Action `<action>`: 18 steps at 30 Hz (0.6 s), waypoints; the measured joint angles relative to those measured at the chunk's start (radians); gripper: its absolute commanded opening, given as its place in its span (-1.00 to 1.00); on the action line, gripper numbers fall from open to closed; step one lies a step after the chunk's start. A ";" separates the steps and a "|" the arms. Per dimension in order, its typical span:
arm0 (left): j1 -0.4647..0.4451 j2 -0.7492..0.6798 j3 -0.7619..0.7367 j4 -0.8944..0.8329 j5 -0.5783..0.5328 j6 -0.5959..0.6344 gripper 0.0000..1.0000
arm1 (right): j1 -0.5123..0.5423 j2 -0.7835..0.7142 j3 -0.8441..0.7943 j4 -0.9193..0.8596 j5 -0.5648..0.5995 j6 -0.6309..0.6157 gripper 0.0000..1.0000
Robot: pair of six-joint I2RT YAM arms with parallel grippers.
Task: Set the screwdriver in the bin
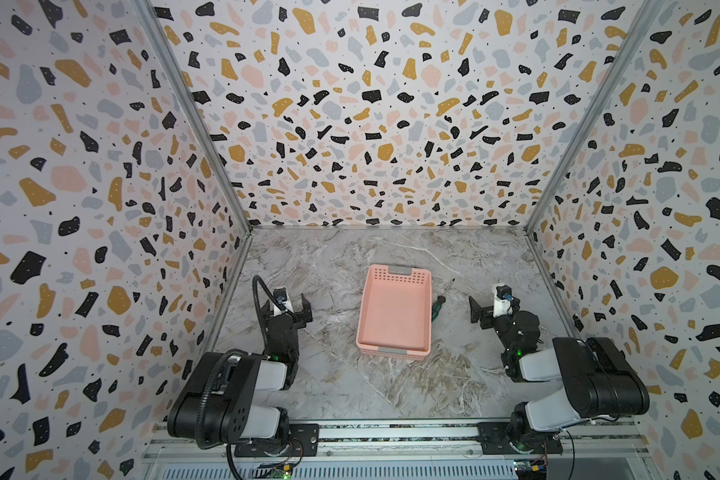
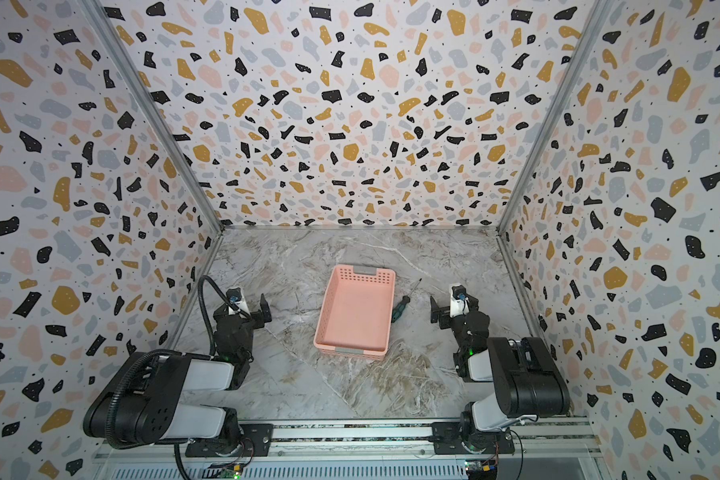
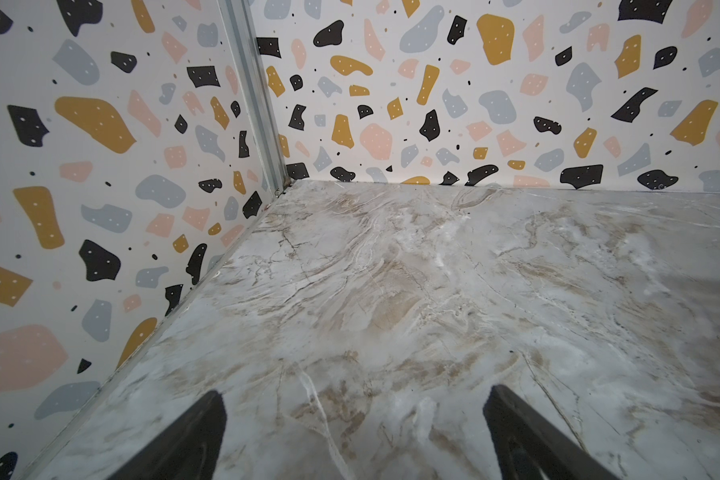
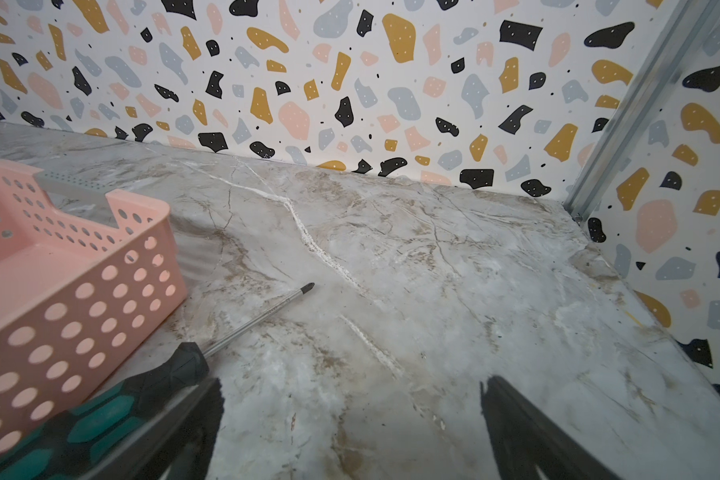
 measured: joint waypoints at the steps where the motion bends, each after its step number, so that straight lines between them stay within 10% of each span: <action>1: 0.000 0.000 0.000 -0.001 -0.002 -0.001 0.99 | -0.001 0.000 0.000 -0.001 0.000 0.000 0.98; 10: 0.000 -0.199 0.178 -0.322 -0.101 -0.071 0.99 | -0.021 -0.183 0.180 -0.389 0.072 0.110 0.98; 18: 0.000 -0.359 0.653 -0.742 -0.100 -0.304 0.99 | -0.002 -0.368 0.599 -0.974 0.085 0.395 0.98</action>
